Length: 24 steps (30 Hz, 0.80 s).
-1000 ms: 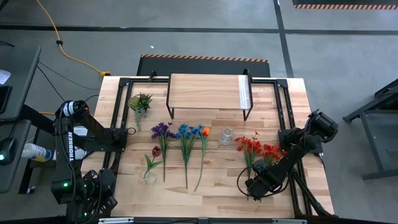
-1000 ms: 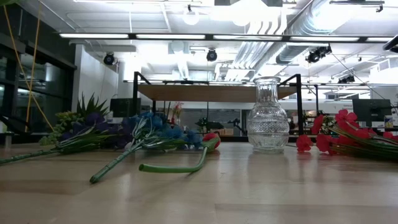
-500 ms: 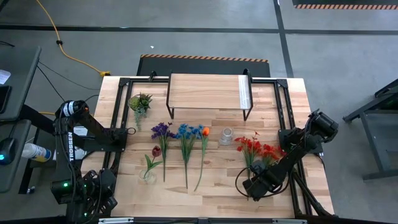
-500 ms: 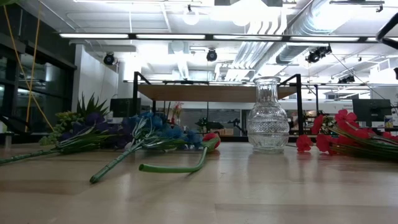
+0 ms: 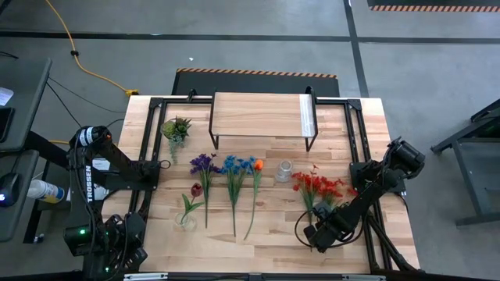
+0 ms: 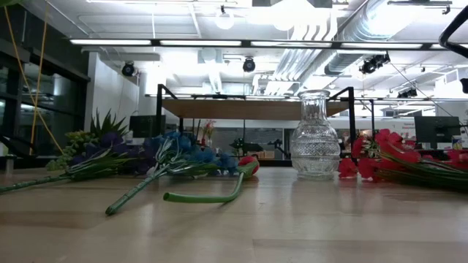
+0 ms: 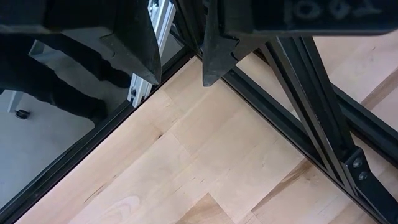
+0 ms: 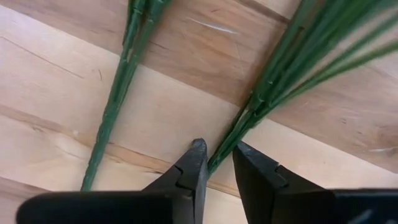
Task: Pick and place flowers into a vace then onto a shelf
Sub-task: Put the right orange flowers into the bottom transparent vase
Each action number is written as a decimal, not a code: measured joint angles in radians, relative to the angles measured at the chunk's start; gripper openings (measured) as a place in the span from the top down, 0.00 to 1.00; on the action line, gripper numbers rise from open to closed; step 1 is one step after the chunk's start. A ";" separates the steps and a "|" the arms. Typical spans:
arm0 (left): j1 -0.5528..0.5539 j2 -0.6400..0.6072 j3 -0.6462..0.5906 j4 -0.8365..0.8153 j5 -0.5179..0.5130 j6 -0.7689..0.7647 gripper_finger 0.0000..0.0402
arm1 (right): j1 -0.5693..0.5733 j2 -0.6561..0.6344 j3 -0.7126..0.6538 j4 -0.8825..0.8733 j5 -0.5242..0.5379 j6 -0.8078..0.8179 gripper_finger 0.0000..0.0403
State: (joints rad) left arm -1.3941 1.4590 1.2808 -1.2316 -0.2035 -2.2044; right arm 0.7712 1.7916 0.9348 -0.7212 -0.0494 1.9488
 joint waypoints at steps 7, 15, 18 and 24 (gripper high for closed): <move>0.000 0.000 0.000 0.001 0.000 0.000 0.62 | -0.001 0.000 0.000 0.007 -0.014 0.011 0.92; 0.000 0.000 0.000 0.003 0.000 0.000 0.62 | -0.002 0.000 0.000 0.001 -0.043 0.025 0.97; 0.000 0.000 0.000 0.003 0.000 0.000 0.62 | -0.002 0.000 0.001 -0.011 -0.060 0.036 0.96; 0.000 0.000 0.000 0.003 0.003 0.000 0.62 | -0.001 0.000 0.029 -0.091 -0.078 0.036 0.98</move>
State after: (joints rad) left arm -1.3941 1.4590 1.2808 -1.2288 -0.2007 -2.2047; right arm 0.7704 1.7920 0.9634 -0.8121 -0.1274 1.9844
